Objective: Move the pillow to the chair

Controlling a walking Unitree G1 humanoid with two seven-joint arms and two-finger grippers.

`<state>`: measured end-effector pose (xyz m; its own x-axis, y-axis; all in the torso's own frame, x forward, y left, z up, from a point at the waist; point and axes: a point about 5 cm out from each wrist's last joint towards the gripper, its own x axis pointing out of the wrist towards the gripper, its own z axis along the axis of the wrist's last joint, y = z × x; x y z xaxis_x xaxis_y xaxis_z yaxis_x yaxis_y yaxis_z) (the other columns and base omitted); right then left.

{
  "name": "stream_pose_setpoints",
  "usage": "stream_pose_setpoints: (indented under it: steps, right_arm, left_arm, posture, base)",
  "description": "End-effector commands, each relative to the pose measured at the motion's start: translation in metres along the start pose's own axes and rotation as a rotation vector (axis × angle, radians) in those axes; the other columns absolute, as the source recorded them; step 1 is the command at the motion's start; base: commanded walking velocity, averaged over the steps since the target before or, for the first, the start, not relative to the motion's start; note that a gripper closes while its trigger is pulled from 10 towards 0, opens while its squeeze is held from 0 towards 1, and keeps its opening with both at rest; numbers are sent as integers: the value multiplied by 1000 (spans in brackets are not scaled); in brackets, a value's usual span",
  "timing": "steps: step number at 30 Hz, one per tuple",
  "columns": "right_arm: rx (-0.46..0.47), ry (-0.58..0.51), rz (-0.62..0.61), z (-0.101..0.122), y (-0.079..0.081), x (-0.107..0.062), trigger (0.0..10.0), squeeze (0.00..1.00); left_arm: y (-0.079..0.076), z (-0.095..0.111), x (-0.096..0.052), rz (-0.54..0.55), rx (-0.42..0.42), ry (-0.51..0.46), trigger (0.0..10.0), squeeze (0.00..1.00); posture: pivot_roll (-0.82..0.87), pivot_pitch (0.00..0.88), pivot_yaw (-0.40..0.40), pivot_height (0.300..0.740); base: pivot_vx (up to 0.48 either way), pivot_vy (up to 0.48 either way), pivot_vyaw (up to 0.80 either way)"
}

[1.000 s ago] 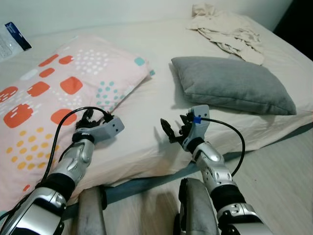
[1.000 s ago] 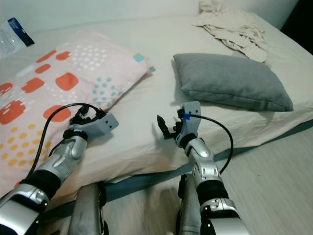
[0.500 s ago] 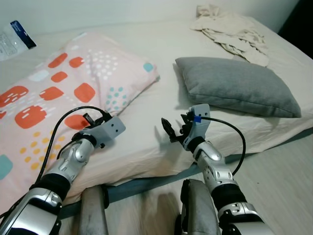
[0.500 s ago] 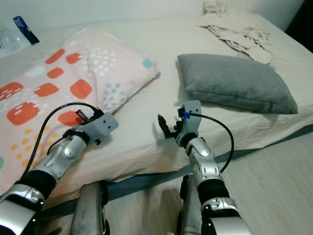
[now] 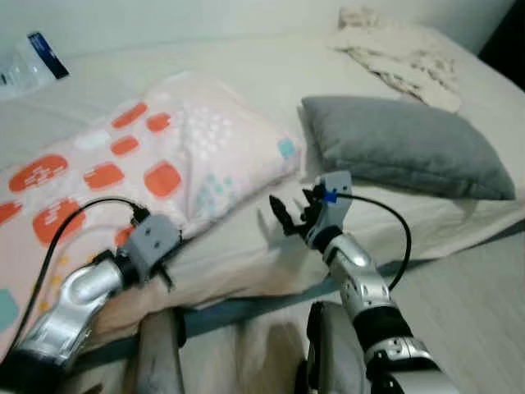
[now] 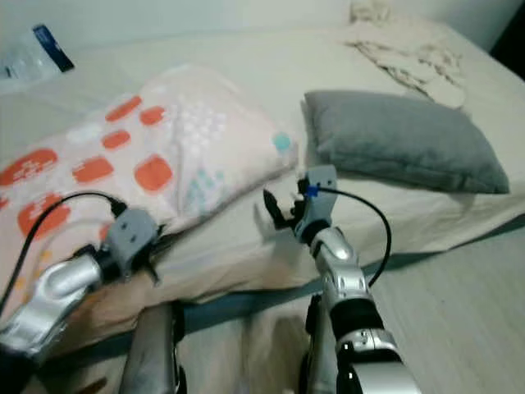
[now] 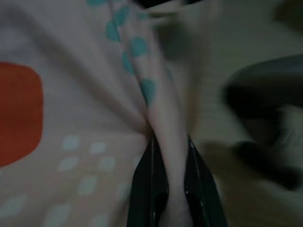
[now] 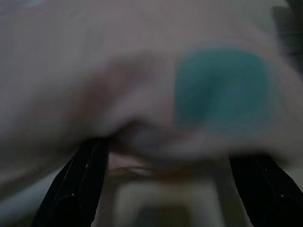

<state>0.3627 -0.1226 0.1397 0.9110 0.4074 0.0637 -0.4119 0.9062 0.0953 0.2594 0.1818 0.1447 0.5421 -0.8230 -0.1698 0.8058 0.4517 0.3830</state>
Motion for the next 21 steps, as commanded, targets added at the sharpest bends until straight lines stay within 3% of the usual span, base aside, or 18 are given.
stream_pose_setpoints:
  steps: [1,6,9,10,11,12,13,21]
  right_arm:
    - [18,12,-2,-5,2,-1,10000,0]
    - [19,12,8,-4,3,1,10000,0]
    - [19,15,11,-4,4,2,10000,0]
    - [19,16,12,-4,5,3,10000,0]
    - [20,17,12,-4,6,3,10000,0]
    - [20,17,14,-4,6,4,10000,0]
    - [20,16,15,-4,6,3,10000,0]
    - [14,5,27,-2,5,1,10000,0]
  left_arm:
    - [-38,16,6,-269,-85,-71,0,0]
    - [-53,29,-4,-384,-136,-85,0,0]
    - [-50,27,0,-340,-65,-87,0,0]
    - [-45,26,5,-278,-27,-96,10000,0]
    - [-40,25,9,-218,-16,-107,10000,0]
    - [-31,25,14,-125,-29,-131,10000,933]
    - [-26,26,16,-77,-47,-150,10000,1000]
    - [-4,52,6,36,-274,-257,10000,1000]
  posture:
    - [88,253,-45,542]
    - [94,252,-53,542]
    - [98,252,-57,542]
    - [99,252,-58,542]
    - [99,253,-59,542]
    - [96,252,-58,542]
    - [94,251,-56,542]
    - [85,244,-42,542]
  base:
    - [0,0,0]
    - [0,0,0]
    - [0,0,0]
    - [0,0,0]
    - [0,0,0]
    - [0,0,0]
    - [0,0,0]
    - [0,0,0]
